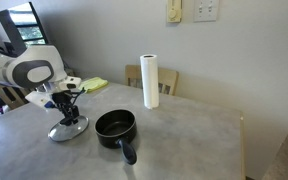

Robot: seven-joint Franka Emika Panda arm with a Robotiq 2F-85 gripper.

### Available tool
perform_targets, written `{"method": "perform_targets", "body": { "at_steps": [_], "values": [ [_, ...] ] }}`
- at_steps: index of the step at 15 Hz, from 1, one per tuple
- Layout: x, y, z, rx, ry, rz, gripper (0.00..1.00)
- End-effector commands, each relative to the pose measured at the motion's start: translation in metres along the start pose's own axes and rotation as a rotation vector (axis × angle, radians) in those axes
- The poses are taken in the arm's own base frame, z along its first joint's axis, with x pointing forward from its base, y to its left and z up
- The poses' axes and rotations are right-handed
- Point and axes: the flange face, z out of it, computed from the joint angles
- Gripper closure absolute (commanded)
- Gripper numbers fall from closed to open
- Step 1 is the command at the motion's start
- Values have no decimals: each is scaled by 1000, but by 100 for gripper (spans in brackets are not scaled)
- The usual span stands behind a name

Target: Put the glass lid on top of the black pot

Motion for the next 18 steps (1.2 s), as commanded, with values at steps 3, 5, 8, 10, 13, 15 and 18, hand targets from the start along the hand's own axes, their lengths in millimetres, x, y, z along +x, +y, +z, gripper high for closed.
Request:
{"method": "perform_targets", "body": {
  "at_steps": [3, 5, 8, 10, 13, 15, 18],
  "values": [
    [-7, 10, -16, -74, -57, 55, 81],
    [-11, 13, -24, -100, -89, 72, 88],
    [-9, 11, -44, -89, -95, 50, 88],
    [-7, 7, -61, -78, -72, 13, 88],
    [-1, 6, -91, -55, -22, -83, 88],
    [5, 14, -107, -32, 3, -166, 88],
    [20, 31, -126, -15, 18, -339, 88]
  ]
}}
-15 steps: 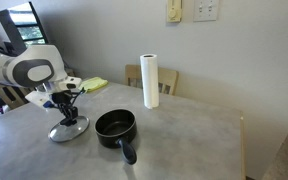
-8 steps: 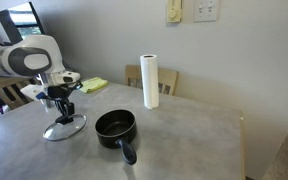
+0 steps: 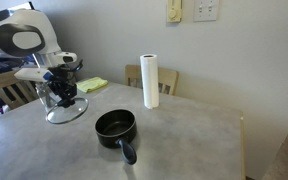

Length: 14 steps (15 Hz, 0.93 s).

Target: Put the glass lid on top of the black pot

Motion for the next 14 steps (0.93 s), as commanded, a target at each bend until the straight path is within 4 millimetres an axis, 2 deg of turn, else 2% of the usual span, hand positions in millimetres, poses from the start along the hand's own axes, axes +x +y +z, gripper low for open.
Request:
{"method": "perform_targets", "body": {
  "at_steps": [1, 6, 10, 14],
  "values": [
    [13, 30, -28, 23, 6, -193, 88],
    [40, 95, -31, 63, 4, -450, 88],
    [45, 173, -23, 106, -15, -547, 88],
    [50, 236, -15, 116, -28, -563, 88]
  ]
}}
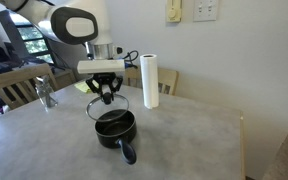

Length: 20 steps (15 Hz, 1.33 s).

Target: Put the glass lid on top of the black pot

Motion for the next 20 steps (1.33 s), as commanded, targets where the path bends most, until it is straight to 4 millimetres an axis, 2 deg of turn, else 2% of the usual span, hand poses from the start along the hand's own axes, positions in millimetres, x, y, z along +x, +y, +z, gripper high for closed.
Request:
{"method": "perform_targets", "body": {
  "at_steps": [1, 3, 8, 13, 17, 20],
  "values": [
    [-13, 46, -2, 28, -3, -14, 88],
    [-20, 55, -1, 37, -9, 7, 88],
    [-29, 50, -3, 6, -5, 45, 88],
    [-36, 47, 7, 35, -9, 94, 88],
    [-34, 44, 5, 75, 31, 135, 88],
    [-34, 34, 13, 88, 36, 142, 88]
  ]
}}
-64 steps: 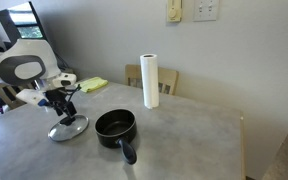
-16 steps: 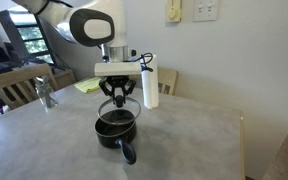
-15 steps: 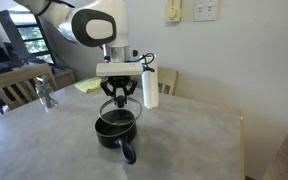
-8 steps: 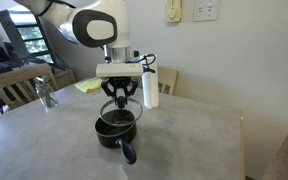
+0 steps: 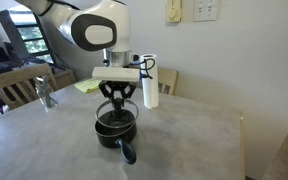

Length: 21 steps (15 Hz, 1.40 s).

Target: Put the glass lid on top of the black pot

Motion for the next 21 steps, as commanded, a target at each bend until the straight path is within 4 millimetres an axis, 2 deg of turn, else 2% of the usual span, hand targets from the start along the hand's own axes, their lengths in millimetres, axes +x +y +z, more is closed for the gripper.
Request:
{"method": "perform_targets", "body": {
  "at_steps": [1, 10, 15, 21],
  "values": [
    [-8, -13, -1, 31, 9, 20, 88],
    [-23, -18, 13, 25, -8, 39, 88],
    [-22, -17, 14, -23, 7, 18, 88],
    [-20, -29, 22, -105, -1, -40, 88]
  ]
}}
